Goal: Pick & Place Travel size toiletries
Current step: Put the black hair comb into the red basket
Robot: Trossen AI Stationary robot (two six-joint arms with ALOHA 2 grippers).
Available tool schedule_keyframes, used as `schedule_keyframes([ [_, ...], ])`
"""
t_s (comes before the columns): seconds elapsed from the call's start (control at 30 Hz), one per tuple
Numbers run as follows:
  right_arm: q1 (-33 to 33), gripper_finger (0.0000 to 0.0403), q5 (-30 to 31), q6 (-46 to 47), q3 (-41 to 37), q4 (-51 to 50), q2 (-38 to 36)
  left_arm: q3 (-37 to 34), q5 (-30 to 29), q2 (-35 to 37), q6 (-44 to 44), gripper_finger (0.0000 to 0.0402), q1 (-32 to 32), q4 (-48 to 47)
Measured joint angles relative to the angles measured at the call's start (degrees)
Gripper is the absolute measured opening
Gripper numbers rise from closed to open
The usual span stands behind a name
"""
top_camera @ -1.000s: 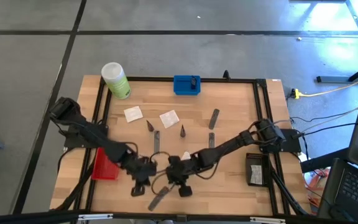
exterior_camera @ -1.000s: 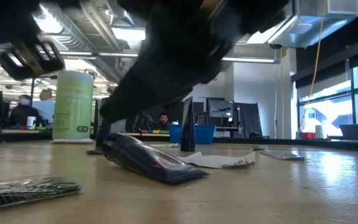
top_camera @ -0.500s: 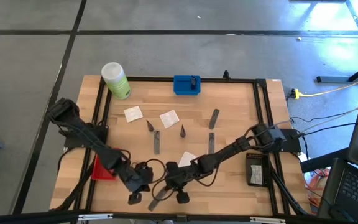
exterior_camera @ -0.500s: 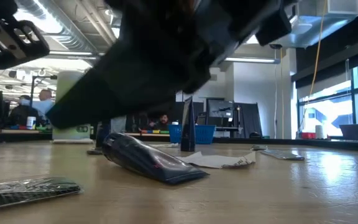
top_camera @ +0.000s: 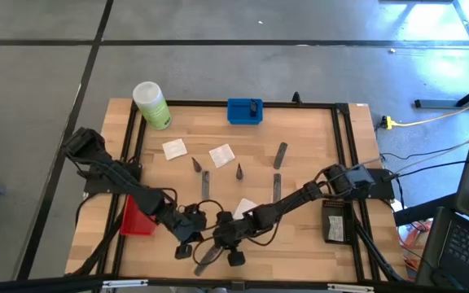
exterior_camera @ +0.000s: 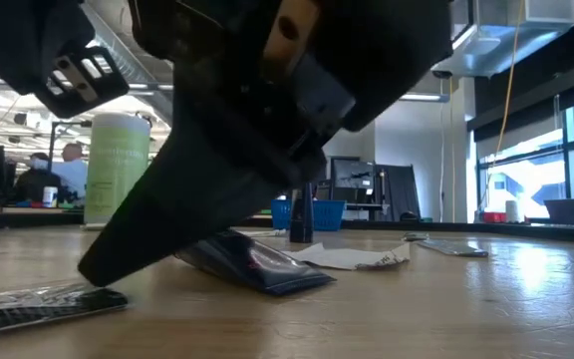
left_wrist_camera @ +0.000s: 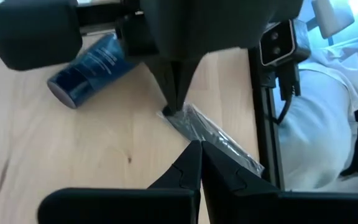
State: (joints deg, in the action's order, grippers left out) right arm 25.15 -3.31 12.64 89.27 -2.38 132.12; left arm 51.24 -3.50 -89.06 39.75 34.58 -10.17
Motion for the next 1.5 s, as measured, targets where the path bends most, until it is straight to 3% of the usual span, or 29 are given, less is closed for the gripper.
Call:
schedule_keyframes([
  [0.63,1.4,0.0000,0.5,7.3,0.5,-17.6,-1.6,0.0,0.8,0.0,1.1,0.0002,-0.2,0.2],
  [0.9,1.5,0.0000,6.6,4.4,-0.5,-22.8,-5.9,0.0,3.9,0.1,-0.4,0.0002,-0.2,2.1],
  [1.13,1.6,0.0000,-2.1,0.3,-0.3,-16.9,-7.1,0.0,4.6,0.1,-2.4,0.0002,-0.4,2.8],
  [1.5,2.2,0.0000,-4.2,0.1,-0.2,-7.5,-3.8,0.0,2.9,0.1,-4.3,0.0002,-3.3,2.7],
])
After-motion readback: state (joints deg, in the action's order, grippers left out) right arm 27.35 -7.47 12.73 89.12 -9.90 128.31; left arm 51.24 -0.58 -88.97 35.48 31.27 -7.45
